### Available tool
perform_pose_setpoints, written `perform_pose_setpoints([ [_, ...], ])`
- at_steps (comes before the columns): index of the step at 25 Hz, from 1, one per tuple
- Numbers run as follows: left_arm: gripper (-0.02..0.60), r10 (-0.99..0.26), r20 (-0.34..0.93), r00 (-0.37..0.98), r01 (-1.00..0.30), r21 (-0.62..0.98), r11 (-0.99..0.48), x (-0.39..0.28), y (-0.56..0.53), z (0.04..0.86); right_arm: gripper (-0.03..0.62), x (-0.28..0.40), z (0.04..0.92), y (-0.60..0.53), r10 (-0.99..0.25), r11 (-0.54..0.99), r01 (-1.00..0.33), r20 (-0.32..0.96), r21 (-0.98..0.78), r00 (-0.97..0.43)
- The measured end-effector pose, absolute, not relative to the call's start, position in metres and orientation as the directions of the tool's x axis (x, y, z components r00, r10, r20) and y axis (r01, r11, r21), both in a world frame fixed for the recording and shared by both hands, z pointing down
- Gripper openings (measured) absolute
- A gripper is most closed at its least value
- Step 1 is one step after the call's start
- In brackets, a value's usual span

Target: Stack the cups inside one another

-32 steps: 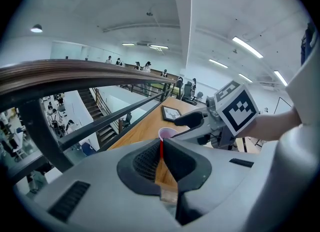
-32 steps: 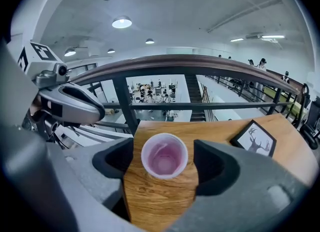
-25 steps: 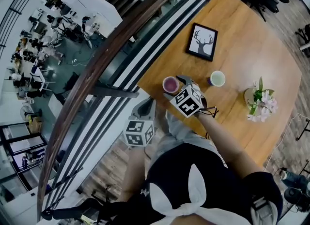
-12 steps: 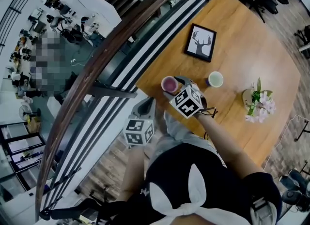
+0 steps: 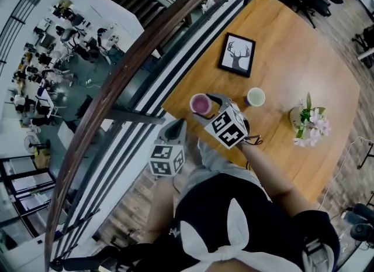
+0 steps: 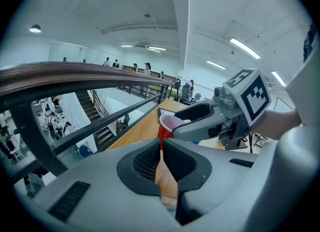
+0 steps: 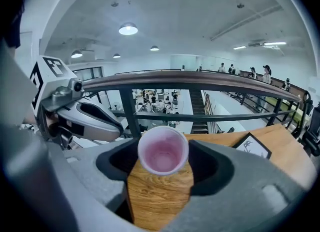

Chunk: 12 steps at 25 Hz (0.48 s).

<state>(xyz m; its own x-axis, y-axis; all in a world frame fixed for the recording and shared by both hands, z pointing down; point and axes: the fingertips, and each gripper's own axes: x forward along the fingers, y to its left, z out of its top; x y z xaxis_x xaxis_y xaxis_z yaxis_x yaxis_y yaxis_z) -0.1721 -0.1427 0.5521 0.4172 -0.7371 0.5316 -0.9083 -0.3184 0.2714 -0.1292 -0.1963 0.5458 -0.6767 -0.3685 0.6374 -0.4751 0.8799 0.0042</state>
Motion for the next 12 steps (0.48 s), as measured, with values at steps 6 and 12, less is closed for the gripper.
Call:
perform_pose_setpoints([
  [6,0.032,-0.741,0.519,0.427,-0.904,0.260,-0.339,-0.166,-0.144,0.546,0.311,-0.122,0.523,-0.188,-0.396,0.864,-0.502,0.585,-0.023,-0.707],
  [12,0.032,-0.738,0.511,0.441,-0.898,0.258,-0.358,-0.160,-0.140,0.543,0.311,-0.117,0.512,-0.183,-0.418,0.858,-0.513,0.567,-0.009,-0.709],
])
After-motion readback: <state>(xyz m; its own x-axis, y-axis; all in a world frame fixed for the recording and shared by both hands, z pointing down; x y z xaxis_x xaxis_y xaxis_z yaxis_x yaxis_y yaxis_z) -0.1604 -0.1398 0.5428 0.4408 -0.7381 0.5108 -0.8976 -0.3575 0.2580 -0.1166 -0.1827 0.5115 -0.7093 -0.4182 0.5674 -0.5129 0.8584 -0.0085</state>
